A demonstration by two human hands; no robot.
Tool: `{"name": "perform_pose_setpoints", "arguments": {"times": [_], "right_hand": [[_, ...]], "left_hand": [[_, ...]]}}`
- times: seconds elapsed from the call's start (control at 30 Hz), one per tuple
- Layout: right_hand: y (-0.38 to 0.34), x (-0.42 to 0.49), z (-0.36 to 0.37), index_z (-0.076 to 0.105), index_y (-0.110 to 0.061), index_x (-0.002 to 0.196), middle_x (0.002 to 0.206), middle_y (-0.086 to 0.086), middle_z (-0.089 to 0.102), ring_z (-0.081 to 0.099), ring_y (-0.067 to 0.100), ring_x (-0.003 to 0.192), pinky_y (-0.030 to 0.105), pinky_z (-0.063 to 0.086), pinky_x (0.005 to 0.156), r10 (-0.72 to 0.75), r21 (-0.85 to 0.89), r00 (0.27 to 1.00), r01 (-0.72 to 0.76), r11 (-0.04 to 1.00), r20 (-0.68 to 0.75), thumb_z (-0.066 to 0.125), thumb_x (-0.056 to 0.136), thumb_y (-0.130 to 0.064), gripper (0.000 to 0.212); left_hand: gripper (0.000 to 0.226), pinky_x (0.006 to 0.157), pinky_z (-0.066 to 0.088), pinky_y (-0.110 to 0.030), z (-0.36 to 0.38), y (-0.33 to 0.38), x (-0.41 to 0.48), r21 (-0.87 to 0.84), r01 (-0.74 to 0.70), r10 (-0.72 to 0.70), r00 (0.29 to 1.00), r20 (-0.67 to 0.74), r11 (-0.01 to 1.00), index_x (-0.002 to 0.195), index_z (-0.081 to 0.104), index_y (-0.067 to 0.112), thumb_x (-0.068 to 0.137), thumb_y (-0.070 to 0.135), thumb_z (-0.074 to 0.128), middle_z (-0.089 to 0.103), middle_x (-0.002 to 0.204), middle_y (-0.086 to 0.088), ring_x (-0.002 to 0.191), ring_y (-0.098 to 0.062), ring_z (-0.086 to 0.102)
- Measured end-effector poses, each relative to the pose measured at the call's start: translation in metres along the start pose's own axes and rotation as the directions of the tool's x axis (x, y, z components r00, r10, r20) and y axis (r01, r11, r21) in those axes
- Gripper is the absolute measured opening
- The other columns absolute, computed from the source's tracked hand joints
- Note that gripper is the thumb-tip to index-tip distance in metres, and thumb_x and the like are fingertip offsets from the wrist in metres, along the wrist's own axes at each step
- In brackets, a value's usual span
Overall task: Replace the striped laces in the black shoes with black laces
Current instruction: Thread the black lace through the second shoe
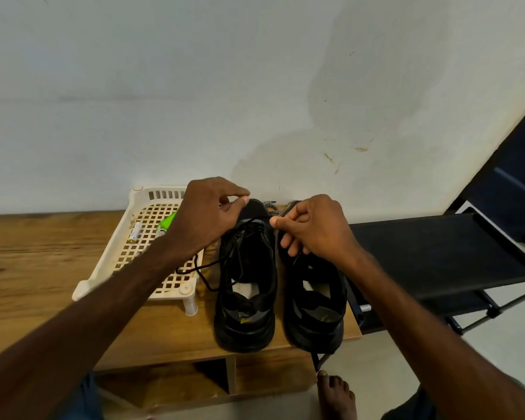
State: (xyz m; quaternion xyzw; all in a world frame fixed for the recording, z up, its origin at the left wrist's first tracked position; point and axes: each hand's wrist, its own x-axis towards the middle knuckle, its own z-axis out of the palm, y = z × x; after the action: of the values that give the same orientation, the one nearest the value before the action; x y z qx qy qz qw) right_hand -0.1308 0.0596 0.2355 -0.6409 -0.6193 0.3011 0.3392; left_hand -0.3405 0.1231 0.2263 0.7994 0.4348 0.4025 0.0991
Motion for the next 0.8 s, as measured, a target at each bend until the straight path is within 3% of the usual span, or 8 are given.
{"name": "perform_pose_setpoints", "arguments": {"times": [0.07, 0.17, 0.3, 0.37, 0.5, 0.6, 0.73, 0.8], "right_hand": [[-0.001, 0.0, 0.001, 0.076, -0.012, 0.083, 0.064, 0.001, 0.074, 0.068, 0.009, 0.05, 0.013, 0.048, 0.048, -0.031, -0.046, 0.999, 0.029, 0.999, -0.031, 0.076, 0.093, -0.031, 0.021], [-0.006, 0.002, 0.005, 0.077, -0.005, 0.099, 0.078, 0.008, 0.077, 0.075, 0.017, 0.066, 0.025, 0.058, 0.057, -0.063, 0.073, 0.997, 0.06, 0.996, 0.037, 0.066, 0.1, -0.016, 0.015], [-0.009, 0.001, 0.009, 0.072, 0.003, 0.112, 0.094, 0.019, 0.077, 0.078, 0.028, 0.087, 0.037, 0.065, 0.075, -0.015, 0.26, 0.992, -0.018, 0.966, 0.124, 0.056, 0.103, -0.001, 0.018], [-0.008, 0.001, 0.009, 0.071, 0.004, 0.107, 0.091, 0.018, 0.078, 0.078, 0.029, 0.085, 0.037, 0.065, 0.073, 0.001, 0.326, 0.994, -0.037, 0.945, 0.109, 0.062, 0.101, -0.005, 0.014], [-0.004, 0.003, 0.004, 0.073, 0.003, 0.094, 0.075, 0.012, 0.077, 0.077, 0.026, 0.069, 0.028, 0.062, 0.058, 0.019, 0.264, 1.0, -0.021, 0.964, 0.01, 0.075, 0.093, -0.022, 0.025], [-0.001, 0.004, 0.002, 0.077, -0.001, 0.091, 0.074, 0.01, 0.077, 0.073, 0.019, 0.062, 0.022, 0.056, 0.052, 0.03, 0.276, 0.999, -0.026, 0.961, -0.011, 0.079, 0.089, -0.027, 0.026], [-0.001, 0.005, 0.002, 0.078, -0.003, 0.096, 0.082, 0.013, 0.078, 0.074, 0.02, 0.07, 0.022, 0.058, 0.057, 0.048, 0.401, 0.996, -0.073, 0.913, 0.072, 0.074, 0.094, -0.025, 0.023], [-0.001, 0.005, 0.005, 0.079, -0.006, 0.097, 0.083, 0.01, 0.078, 0.076, 0.023, 0.075, 0.026, 0.061, 0.061, 0.041, 0.325, 0.997, -0.059, 0.944, 0.062, 0.07, 0.097, -0.028, 0.024]], "left_hand": [[0.021, 0.075, 0.051, -0.008, 0.004, 0.004, -0.001, -0.086, -0.016, 0.019, 0.999, 0.035, 0.996, 0.112, 0.079, 0.027, 0.092, 0.031, 0.073, 0.076, 0.105, 0.012, 0.081, 0.0, 0.068], [0.028, 0.082, 0.05, -0.006, 0.01, 0.01, -0.004, -0.154, -0.077, 0.099, 0.985, 0.141, 0.985, 0.122, 0.075, 0.027, 0.094, 0.027, 0.071, 0.075, 0.112, 0.014, 0.094, 0.007, 0.068], [0.032, 0.071, 0.046, -0.001, 0.014, 0.011, -0.008, -0.187, -0.134, 0.167, 0.97, 0.175, 0.973, 0.121, 0.075, 0.021, 0.09, 0.013, 0.075, 0.072, 0.1, 0.019, 0.077, 0.019, 0.064], [0.029, 0.071, 0.049, -0.003, 0.015, 0.008, -0.006, -0.193, -0.101, 0.137, 0.973, 0.184, 0.976, 0.119, 0.076, 0.022, 0.09, 0.015, 0.076, 0.077, 0.098, 0.014, 0.073, 0.014, 0.067], [0.022, 0.069, 0.046, -0.003, 0.014, 0.008, -0.007, -0.202, -0.092, 0.13, 0.974, 0.183, 0.975, 0.11, 0.08, 0.024, 0.091, 0.015, 0.075, 0.066, 0.086, 0.035, 0.076, 0.014, 0.066], [0.022, 0.071, 0.045, -0.003, 0.012, 0.008, -0.006, -0.199, -0.075, 0.109, 0.98, 0.167, 0.977, 0.109, 0.08, 0.026, 0.089, 0.018, 0.077, 0.07, 0.09, 0.027, 0.081, 0.014, 0.066], [0.017, 0.072, 0.052, -0.009, 0.007, 0.008, -0.003, -0.217, -0.029, 0.066, 0.984, 0.165, 0.976, 0.101, 0.082, 0.027, 0.085, 0.021, 0.081, 0.076, 0.088, 0.017, 0.078, 0.005, 0.07], [0.012, 0.071, 0.056, -0.015, 0.004, 0.007, -0.002, -0.153, -0.013, 0.043, 0.981, 0.191, 0.988, 0.096, 0.083, 0.028, 0.085, 0.023, 0.08, 0.077, 0.085, 0.015, 0.073, 0.001, 0.071]]}}
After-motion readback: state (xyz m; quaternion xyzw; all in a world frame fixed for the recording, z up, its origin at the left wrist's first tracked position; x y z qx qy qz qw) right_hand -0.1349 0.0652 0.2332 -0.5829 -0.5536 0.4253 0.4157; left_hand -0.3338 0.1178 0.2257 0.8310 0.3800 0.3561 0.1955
